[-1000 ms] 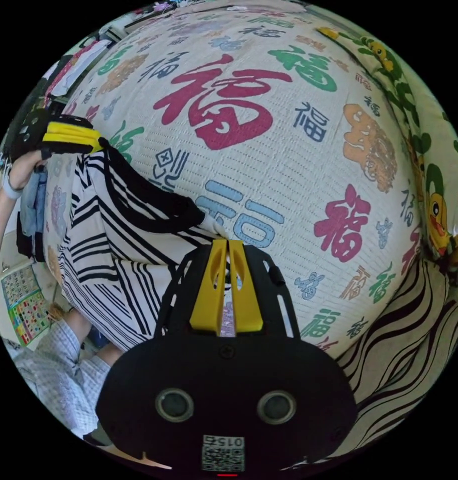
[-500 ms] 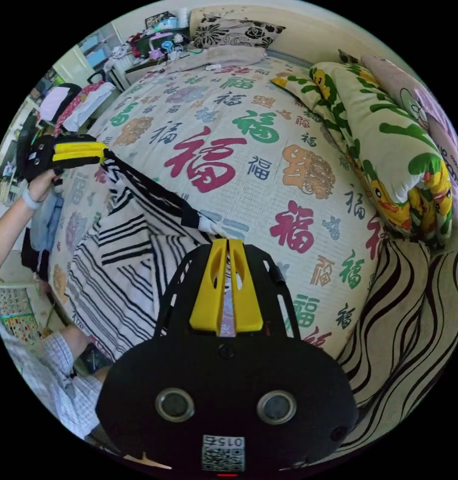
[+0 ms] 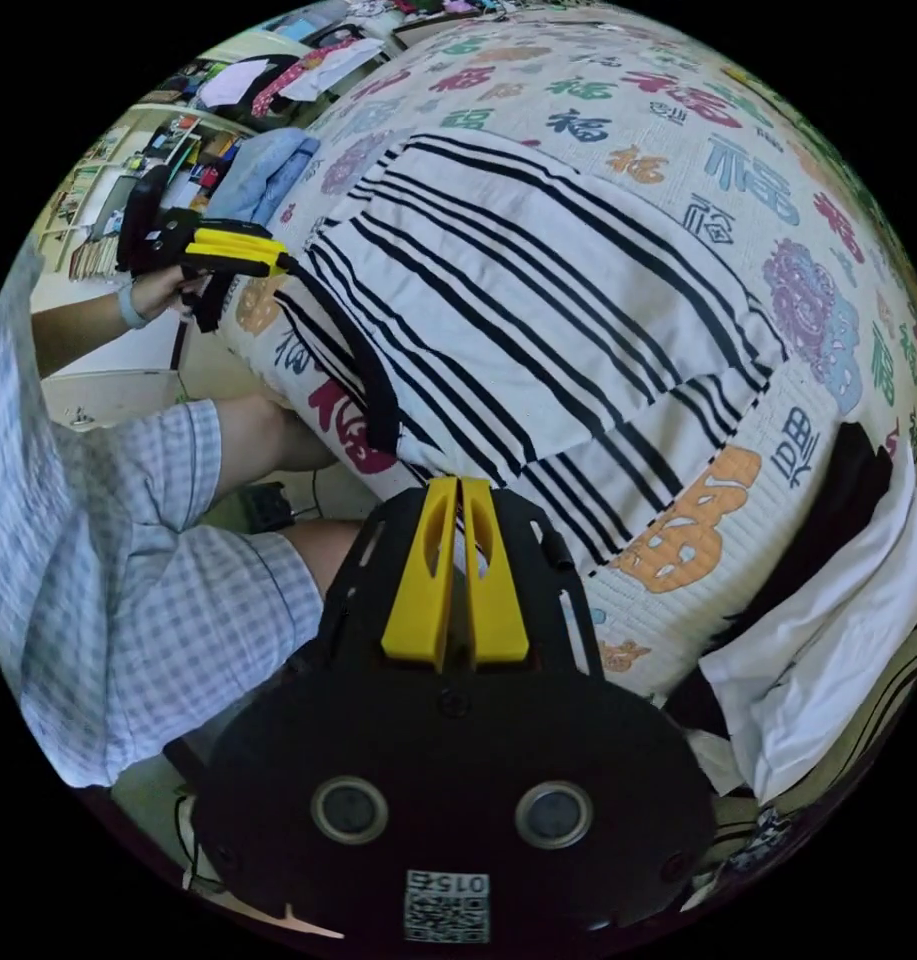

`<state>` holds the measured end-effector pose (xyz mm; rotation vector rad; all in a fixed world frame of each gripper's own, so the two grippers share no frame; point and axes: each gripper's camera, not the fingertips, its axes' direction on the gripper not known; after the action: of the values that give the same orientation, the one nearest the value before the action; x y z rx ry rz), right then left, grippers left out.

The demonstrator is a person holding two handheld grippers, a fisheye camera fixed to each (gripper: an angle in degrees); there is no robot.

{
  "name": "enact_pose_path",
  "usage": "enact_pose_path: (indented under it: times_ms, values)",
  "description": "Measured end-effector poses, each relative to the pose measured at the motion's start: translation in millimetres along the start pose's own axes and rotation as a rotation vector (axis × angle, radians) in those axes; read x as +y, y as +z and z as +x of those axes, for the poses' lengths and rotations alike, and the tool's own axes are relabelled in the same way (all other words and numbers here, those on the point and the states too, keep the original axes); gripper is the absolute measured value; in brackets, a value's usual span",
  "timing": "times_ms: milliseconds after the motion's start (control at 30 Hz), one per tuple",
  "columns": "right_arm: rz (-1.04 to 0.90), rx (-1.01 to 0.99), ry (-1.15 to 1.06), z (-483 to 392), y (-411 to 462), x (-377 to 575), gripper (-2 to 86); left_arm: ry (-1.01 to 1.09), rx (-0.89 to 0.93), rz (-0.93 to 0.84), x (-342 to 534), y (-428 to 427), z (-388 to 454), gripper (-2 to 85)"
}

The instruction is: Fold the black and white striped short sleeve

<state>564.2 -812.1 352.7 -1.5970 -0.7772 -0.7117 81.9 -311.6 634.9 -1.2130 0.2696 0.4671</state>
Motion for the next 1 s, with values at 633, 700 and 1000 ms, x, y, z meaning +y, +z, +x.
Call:
enact_pose_path:
  times_ms: [633,700,1000]
  values:
    - [-0.126,0.010,0.149,39,116,-17,-0.5,-0.337,0.228,-0.205,55,169,-46,-0.7]
    - [-0.081,-0.065,0.193,50,119,-10,-0.4,-0.339,0.273,-0.229,67,185,-50,-0.7]
    - [0.464,-0.335,0.627,169,46,16,8.6,-0.675,0.318,0.166,75,160,-152,4.3]
